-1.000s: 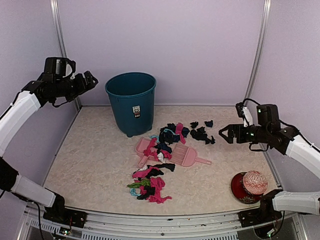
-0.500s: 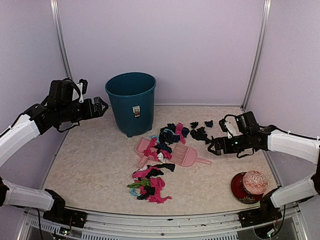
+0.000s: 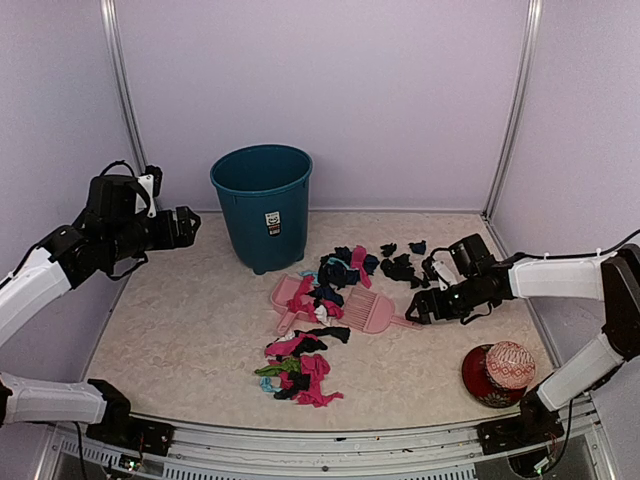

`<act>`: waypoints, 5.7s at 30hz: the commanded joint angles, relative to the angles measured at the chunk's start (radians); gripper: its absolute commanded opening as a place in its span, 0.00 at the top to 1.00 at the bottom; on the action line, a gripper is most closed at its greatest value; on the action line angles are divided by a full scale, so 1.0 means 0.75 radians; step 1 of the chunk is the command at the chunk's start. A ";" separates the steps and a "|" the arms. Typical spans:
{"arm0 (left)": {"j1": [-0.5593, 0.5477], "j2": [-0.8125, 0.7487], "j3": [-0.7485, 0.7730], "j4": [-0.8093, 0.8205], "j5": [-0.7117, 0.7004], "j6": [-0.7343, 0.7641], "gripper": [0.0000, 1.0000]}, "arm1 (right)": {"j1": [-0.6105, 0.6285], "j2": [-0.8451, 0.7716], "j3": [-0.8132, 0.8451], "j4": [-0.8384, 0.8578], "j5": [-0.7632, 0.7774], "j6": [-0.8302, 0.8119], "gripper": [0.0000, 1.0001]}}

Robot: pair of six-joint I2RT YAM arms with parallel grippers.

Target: Sweep away the paper scraps from the table

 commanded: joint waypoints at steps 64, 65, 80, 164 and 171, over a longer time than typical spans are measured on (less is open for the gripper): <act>0.015 -0.084 -0.037 0.034 -0.025 0.009 0.01 | 0.573 0.309 0.098 -0.138 0.653 0.020 0.72; 0.015 -0.081 -0.037 0.032 -0.024 0.010 0.01 | 0.575 0.317 0.101 -0.141 0.655 0.024 0.76; 0.014 -0.076 -0.040 0.039 0.002 0.000 0.01 | 0.591 0.185 0.110 -0.220 0.746 0.104 1.00; -0.627 0.284 -0.301 0.719 0.878 -0.608 0.72 | 0.983 -0.333 0.045 0.367 0.533 -1.007 1.00; -0.627 0.278 -0.307 0.773 0.928 -0.628 1.00 | 0.993 -0.328 0.030 0.406 0.590 -0.999 1.00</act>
